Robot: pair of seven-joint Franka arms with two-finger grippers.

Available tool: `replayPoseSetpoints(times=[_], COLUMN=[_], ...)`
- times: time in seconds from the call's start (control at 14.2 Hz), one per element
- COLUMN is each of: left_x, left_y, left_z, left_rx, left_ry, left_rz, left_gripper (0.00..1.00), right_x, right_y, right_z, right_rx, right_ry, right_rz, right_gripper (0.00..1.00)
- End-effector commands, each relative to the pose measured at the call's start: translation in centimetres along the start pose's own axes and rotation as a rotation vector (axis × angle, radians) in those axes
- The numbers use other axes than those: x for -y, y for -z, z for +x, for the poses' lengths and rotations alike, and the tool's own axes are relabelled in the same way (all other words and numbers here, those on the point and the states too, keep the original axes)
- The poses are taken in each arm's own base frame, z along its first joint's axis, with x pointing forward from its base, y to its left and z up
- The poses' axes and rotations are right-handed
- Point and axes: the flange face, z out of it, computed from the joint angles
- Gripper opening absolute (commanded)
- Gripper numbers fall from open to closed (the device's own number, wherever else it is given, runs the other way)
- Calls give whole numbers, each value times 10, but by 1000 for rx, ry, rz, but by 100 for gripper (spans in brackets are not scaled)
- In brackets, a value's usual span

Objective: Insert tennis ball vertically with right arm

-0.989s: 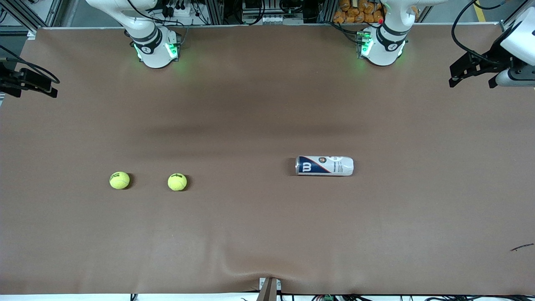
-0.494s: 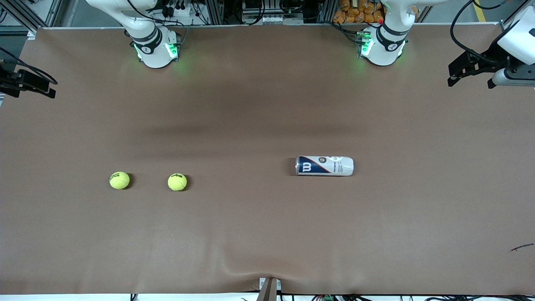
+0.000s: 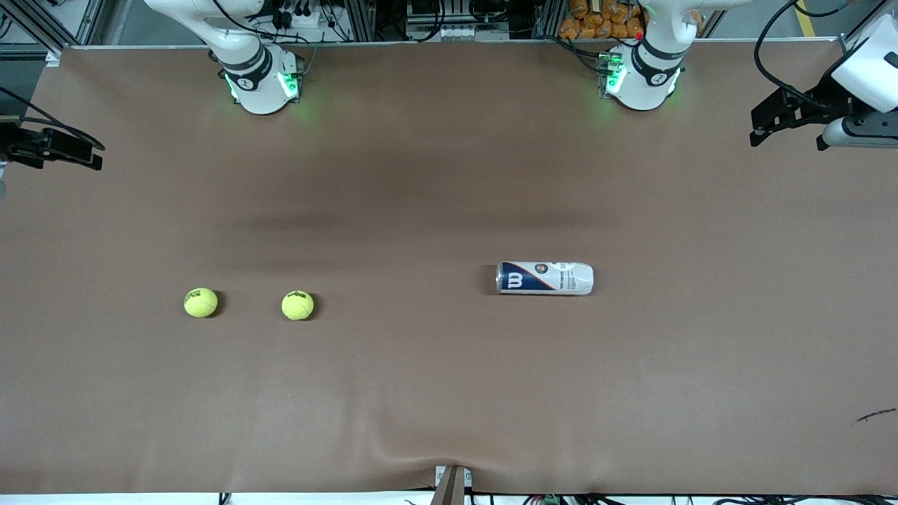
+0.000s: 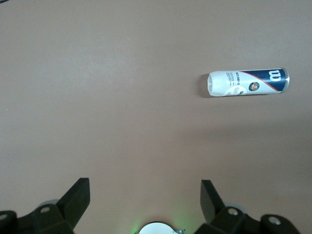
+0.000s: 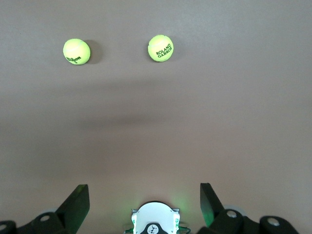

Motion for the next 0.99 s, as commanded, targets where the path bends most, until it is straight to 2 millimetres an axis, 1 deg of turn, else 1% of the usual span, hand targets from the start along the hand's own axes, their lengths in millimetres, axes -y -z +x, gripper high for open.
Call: replayPoseSetpoints(times=[0.0, 0.21, 0.35, 0.56, 0.78, 0.85, 0.92], left_x=[2, 3, 3, 1, 0, -3, -6], left_y=[-2, -2, -3, -8, -14, -18, -24], left_z=[4, 4, 4, 8, 11, 15, 19], left_rx=[17, 17, 20, 29, 42, 49, 63], left_ry=[-13, -13, -13, -18, -24, -55, -132], left_rz=[20, 20, 20, 19, 20, 34, 71], left_gripper=[100, 100, 100, 100, 100, 100, 100], right_x=[-2, 0, -3, -4, -3, -3, -3], right_y=[-8, -18, -25, -31, -31, -32, -31], right_z=[-1, 1, 4, 6, 6, 7, 7], right_rx=[5, 16, 16, 14, 13, 11, 7], right_ry=[6, 10, 6, 3, 3, 3, 3], right_rz=[-3, -3, -2, -3, -3, -3, -4], right_gripper=[100, 100, 100, 100, 100, 100, 100])
